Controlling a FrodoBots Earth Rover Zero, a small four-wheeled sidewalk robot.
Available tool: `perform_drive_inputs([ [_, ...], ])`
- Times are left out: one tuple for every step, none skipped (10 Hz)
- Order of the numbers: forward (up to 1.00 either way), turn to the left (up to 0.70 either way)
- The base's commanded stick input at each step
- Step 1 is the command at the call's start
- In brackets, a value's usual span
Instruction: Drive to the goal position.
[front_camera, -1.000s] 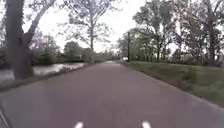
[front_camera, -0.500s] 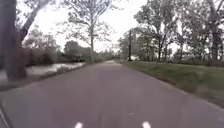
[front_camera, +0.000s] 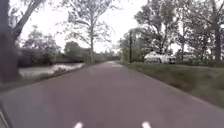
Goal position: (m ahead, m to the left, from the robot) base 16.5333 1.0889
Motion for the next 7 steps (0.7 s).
perform_drive_inputs([
  [1.0,0.0],
  [1.0,0.0],
  [1.0,0.0],
  [1.0,0.0],
  [1.0,0.0],
  [1.0,0.0],
  [1.0,0.0],
])
